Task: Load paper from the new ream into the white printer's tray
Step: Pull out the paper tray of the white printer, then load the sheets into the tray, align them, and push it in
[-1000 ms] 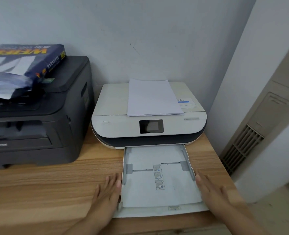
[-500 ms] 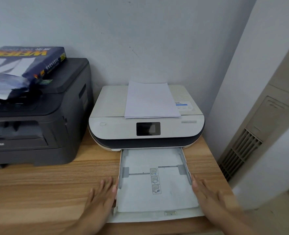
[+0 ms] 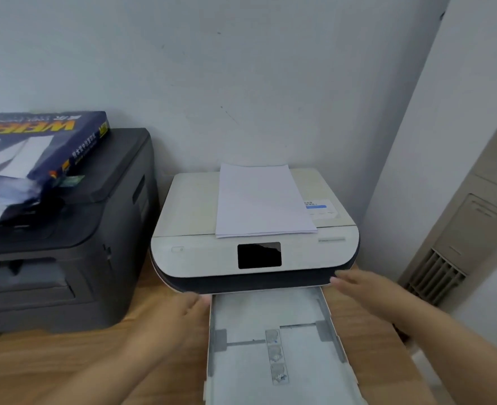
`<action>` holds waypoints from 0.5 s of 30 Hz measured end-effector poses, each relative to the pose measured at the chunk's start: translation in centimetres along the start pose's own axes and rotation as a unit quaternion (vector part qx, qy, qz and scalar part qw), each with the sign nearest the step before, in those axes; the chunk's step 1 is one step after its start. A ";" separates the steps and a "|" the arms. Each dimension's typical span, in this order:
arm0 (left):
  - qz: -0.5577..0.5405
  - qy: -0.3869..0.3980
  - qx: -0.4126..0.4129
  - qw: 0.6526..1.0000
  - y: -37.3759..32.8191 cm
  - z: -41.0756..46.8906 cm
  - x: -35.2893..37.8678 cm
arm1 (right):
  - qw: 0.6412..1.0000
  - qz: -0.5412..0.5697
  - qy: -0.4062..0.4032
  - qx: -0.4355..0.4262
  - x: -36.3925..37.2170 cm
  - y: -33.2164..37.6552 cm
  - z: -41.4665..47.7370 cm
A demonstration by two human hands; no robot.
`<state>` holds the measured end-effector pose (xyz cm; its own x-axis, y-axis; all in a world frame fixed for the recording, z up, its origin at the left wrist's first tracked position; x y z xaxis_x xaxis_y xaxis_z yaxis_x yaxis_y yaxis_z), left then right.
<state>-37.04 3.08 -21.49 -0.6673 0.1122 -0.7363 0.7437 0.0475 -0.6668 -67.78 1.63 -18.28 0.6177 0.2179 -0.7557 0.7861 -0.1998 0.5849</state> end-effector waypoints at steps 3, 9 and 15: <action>0.085 -0.064 0.081 0.991 -4.0 4.2 -1.8 | 0.996 -0.078 -0.038 -0.014 -1.5 2.0 4.0; 0.203 -0.036 0.093 0.974 -6.2 11.1 -1.2 | 0.967 -0.221 -0.085 -0.096 -2.3 4.3 10.0; 0.224 0.059 0.049 0.971 -5.2 14.3 -1.0 | 0.945 -0.294 0.004 -0.140 -2.7 3.4 13.9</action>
<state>-40.79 -11.45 -18.98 -0.2632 0.2131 -0.9409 0.9477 -0.1256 -0.2935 -67.14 -12.95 -18.38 0.0713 0.2205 -0.9728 0.9682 0.2193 0.1207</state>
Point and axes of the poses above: each hand's wrist, its own z-axis towards the middle knuckle, its own x-axis out of the palm, y = z × x, the point moved 3 cm from there along z, towards the middle knuckle, and after that the axes turned 8 degrees about -z, right-handed, at the moved point
